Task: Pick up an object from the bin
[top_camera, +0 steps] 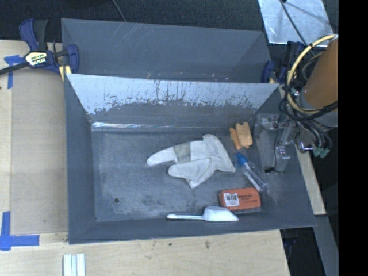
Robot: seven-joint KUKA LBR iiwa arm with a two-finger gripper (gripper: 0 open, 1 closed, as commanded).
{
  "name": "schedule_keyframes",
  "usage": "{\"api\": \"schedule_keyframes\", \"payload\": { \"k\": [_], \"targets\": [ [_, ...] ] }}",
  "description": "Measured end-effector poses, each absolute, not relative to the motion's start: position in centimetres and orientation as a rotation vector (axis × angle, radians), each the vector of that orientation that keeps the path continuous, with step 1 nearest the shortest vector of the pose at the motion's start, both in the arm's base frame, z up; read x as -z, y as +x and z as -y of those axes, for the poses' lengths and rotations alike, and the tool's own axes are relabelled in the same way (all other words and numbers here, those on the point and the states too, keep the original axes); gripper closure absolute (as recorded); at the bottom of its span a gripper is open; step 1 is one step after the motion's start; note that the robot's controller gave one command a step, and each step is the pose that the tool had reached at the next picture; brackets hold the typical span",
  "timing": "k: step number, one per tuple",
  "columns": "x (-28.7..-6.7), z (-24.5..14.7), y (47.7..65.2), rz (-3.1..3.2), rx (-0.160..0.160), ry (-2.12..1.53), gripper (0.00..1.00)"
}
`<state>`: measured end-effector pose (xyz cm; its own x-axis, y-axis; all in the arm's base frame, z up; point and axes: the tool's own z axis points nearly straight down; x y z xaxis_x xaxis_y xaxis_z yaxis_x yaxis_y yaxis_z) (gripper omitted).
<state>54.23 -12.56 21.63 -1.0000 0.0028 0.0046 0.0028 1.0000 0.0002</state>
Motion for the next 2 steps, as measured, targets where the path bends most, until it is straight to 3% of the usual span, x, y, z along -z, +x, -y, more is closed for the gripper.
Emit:
{"api": "schedule_keyframes", "payload": {
  "k": [1,2],
  "targets": [
    [-22.1,12.5,54.4,3.145,-0.002,-0.001,0.0],
    [-18.1,9.8,56.6,3.153,-0.006,0.007,0.0]
  ]
}}
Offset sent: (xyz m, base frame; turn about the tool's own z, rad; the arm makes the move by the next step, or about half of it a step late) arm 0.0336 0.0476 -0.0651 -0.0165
